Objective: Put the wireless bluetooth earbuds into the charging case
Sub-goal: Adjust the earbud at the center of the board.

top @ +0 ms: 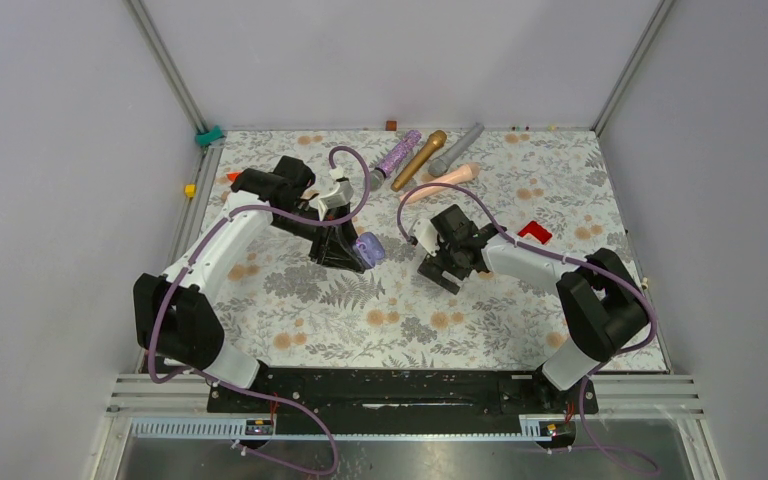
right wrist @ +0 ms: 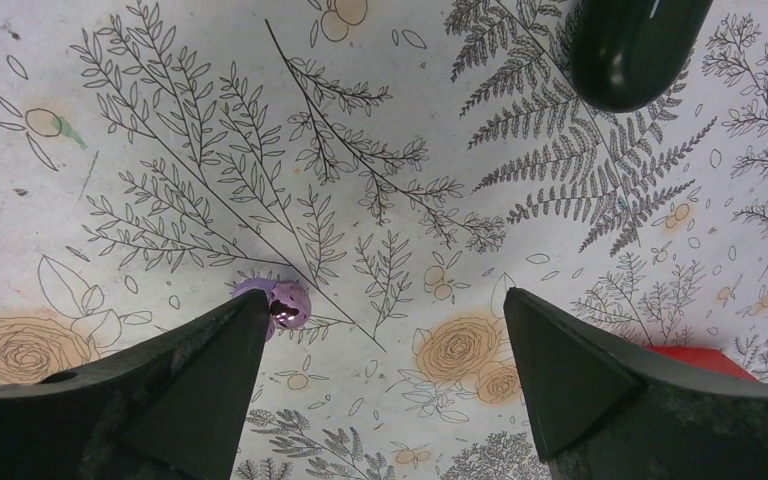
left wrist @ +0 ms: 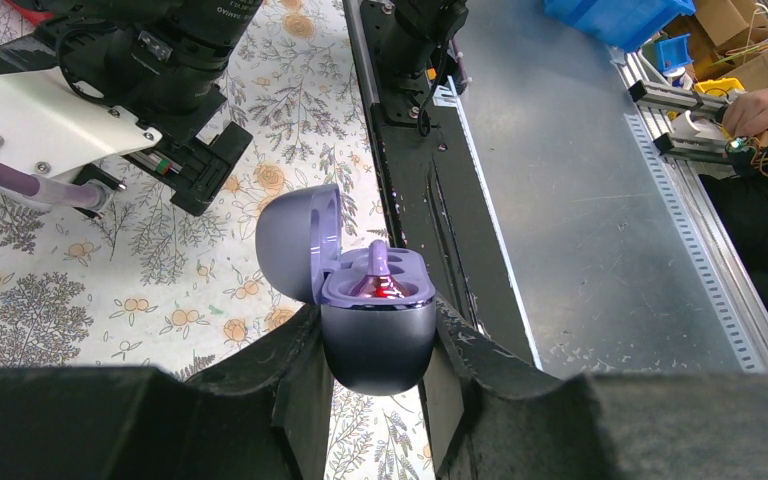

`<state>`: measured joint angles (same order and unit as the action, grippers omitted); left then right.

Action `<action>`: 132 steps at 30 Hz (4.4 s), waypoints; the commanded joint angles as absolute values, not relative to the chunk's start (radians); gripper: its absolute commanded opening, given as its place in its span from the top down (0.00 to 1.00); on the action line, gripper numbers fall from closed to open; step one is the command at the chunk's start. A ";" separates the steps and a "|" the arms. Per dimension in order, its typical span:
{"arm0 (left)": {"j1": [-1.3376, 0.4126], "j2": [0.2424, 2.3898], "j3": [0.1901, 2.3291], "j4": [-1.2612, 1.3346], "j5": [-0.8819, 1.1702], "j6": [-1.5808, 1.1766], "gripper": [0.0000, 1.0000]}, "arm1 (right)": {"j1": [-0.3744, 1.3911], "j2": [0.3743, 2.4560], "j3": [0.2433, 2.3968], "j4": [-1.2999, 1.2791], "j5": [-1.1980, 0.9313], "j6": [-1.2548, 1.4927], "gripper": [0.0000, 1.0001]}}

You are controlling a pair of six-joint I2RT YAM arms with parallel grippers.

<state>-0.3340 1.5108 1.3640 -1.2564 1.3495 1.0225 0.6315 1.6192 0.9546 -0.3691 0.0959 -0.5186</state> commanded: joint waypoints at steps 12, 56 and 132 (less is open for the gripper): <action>-0.327 1.430 1.350 -1.188 1.313 0.994 1.00 | 0.623 1.489 0.965 -0.355 0.119 -0.533 0.04; -0.328 1.300 1.218 -0.835 1.171 0.706 1.00 | 0.699 1.598 0.942 -0.427 0.177 -0.556 0.04; -0.328 1.289 1.217 -0.835 1.161 0.709 1.00 | 0.644 1.355 0.611 -0.112 -0.223 -1.149 0.48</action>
